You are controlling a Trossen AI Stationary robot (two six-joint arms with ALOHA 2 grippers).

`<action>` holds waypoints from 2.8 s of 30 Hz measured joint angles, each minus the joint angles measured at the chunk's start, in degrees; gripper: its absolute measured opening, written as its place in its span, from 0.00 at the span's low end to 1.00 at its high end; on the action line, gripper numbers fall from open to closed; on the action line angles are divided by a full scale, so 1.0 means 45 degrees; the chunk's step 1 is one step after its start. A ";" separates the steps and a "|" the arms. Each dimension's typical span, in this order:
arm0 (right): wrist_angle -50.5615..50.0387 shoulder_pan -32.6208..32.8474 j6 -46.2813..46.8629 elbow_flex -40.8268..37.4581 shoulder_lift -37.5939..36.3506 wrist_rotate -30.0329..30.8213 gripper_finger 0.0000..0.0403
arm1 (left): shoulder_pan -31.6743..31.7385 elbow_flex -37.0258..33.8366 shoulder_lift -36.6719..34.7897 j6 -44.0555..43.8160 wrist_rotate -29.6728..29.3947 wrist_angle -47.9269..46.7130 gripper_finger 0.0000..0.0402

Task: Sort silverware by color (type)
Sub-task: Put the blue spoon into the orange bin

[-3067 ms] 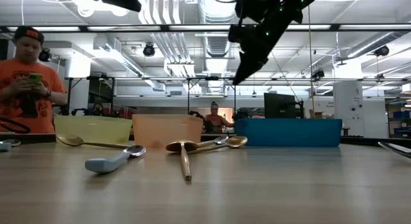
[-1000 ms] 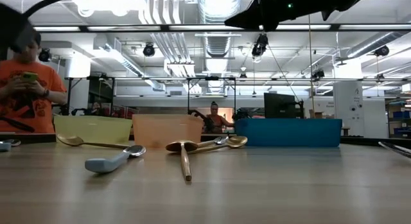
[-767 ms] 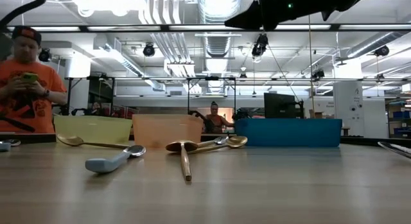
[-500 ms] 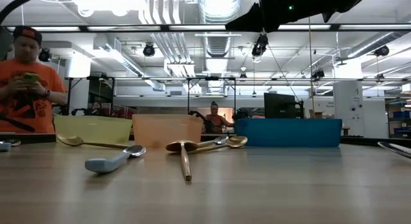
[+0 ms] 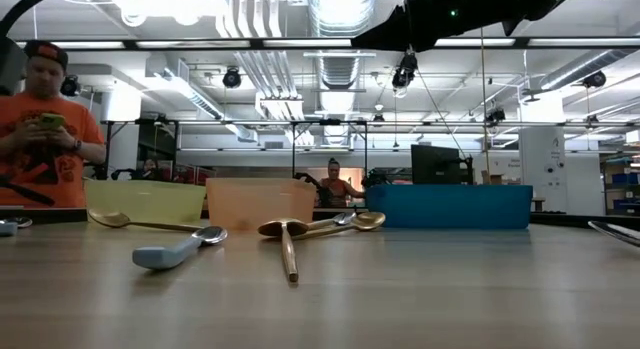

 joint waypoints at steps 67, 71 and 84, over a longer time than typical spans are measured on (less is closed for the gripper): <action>-0.0106 0.0000 0.4644 -0.0502 0.0010 0.0000 0.15 | 0.1581 0.5097 0.0775 0.4842 -0.8775 -0.2583 0.00; -0.0282 0.0005 0.4917 -0.0505 0.0010 0.0000 0.15 | 0.2203 0.5230 0.0671 0.6136 -0.9657 -0.2699 0.00; 0.0079 0.0819 0.4859 -0.0510 0.0010 0.0001 0.15 | 0.3926 0.4815 0.0249 0.8556 -1.2456 -0.2571 0.00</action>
